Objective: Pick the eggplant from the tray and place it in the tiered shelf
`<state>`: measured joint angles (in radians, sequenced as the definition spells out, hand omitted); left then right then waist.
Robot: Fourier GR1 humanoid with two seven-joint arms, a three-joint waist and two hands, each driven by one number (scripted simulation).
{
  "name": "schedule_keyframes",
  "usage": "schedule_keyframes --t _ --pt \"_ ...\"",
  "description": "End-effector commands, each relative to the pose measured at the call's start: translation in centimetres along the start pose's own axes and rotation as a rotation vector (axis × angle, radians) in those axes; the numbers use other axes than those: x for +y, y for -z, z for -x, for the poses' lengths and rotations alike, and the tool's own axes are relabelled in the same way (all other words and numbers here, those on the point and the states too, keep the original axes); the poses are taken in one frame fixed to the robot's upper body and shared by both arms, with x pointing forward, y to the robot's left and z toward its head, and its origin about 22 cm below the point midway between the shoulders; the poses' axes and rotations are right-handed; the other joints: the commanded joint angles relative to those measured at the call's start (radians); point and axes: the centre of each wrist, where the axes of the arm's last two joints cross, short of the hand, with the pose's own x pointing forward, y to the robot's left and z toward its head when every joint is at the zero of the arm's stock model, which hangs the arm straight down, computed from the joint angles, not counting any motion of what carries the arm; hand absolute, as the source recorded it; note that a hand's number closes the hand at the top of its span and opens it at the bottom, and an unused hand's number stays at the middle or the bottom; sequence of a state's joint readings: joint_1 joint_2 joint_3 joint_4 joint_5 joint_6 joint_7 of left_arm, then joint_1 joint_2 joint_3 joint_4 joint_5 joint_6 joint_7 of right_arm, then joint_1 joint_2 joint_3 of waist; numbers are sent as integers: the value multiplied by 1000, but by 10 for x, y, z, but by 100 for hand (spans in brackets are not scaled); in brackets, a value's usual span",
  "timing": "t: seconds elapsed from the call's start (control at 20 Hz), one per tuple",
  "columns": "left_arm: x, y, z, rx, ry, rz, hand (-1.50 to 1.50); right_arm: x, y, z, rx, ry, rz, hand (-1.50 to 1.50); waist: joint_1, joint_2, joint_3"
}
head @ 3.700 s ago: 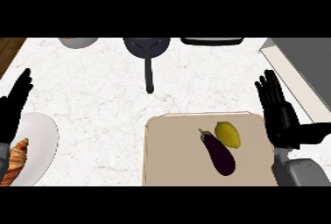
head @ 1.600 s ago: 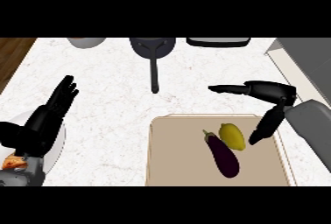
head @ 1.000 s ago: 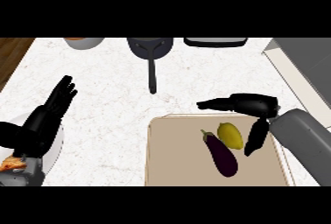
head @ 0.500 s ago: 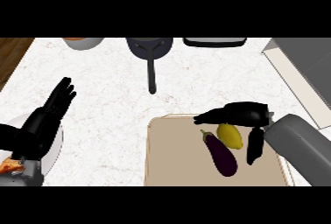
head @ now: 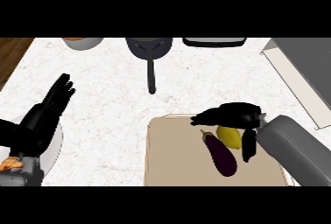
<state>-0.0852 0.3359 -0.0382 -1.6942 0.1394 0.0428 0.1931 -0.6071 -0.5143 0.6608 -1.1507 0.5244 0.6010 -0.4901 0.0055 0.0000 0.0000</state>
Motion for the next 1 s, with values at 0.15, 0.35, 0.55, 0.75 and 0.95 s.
schedule_keyframes --t 0.15,0.35,0.55,0.75,0.95 --pt "-12 -4 6 4 -7 3 0 -4 -2 17 24 6 -101 -150 2 1 0" --pt "10 -15 11 -1 -1 -12 0 9 9 13 20 6 -123 -150 3 -1 0" --pt "17 -29 0 -6 18 10 0 21 15 23 18 -5 -132 -150 9 -1 0" --pt "9 2 2 -5 -13 6 0 22 34 18 19 -17 -163 -150 3 2 0" --pt "-5 -3 8 7 4 16 0 61 37 28 13 30 -183 -150 8 4 1"
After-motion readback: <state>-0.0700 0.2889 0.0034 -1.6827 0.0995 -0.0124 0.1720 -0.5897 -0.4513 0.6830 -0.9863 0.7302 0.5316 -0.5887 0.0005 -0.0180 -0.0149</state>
